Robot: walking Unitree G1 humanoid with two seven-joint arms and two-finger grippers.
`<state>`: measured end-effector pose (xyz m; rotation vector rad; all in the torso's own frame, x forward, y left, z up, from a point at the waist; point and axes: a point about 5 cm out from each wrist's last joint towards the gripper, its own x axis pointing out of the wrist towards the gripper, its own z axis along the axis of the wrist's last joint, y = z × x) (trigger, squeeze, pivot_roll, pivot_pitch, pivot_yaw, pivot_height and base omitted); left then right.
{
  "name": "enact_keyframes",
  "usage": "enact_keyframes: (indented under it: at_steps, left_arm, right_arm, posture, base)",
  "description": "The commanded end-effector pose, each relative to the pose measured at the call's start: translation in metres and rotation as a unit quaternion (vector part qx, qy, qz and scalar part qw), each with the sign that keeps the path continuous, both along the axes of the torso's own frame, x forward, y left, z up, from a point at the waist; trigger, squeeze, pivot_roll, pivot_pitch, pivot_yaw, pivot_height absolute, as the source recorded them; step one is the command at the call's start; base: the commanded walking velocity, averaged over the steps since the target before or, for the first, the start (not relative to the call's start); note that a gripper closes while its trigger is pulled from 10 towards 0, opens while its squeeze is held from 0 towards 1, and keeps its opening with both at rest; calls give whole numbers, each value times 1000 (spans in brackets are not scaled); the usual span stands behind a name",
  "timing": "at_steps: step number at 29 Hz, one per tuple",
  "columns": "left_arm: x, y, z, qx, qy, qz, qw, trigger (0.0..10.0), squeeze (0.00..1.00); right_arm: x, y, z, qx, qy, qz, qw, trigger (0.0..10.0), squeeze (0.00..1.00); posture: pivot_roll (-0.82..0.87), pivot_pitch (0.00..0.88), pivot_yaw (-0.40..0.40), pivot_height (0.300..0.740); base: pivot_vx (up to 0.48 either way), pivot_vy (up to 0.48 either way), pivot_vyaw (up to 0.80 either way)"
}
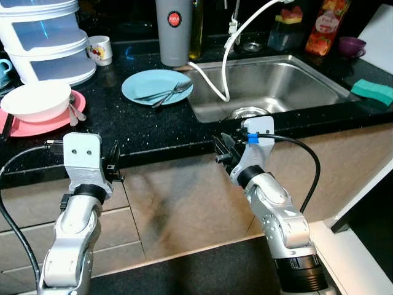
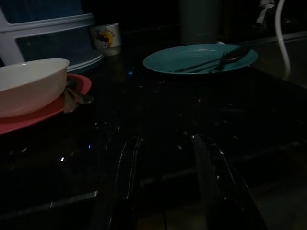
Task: Kitchen organization
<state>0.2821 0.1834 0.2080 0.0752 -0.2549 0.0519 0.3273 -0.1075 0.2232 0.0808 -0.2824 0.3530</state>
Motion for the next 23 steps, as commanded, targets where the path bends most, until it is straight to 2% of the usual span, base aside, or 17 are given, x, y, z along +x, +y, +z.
enact_keyframes:
  at_steps: [1, 10, 23]
  left_arm:
    - [-1, -2, 0, -1, 3, -7, 1000, 10000, 0]
    - [-1, -2, -1, 0, 7, -7, 1000, 10000, 0]
    - [-2, 0, -6, -7, 22, -9, 1000, 10000, 0]
  right_arm:
    - [1, -2, -2, 4, 6, -3, 1000, 10000, 0]
    - [1, -2, -2, 3, 5, -1, 1000, 10000, 0]
    - [0, 0, 1, 1, 4, 6, 1000, 10000, 0]
  posture:
    - [-39, 98, 32, 740]
    - [-40, 93, 27, 740]
    - [-47, 106, 17, 740]
  base:
    - [-390, 0, 0]
    - [-342, 0, 0]
    - [0, 0, 0]
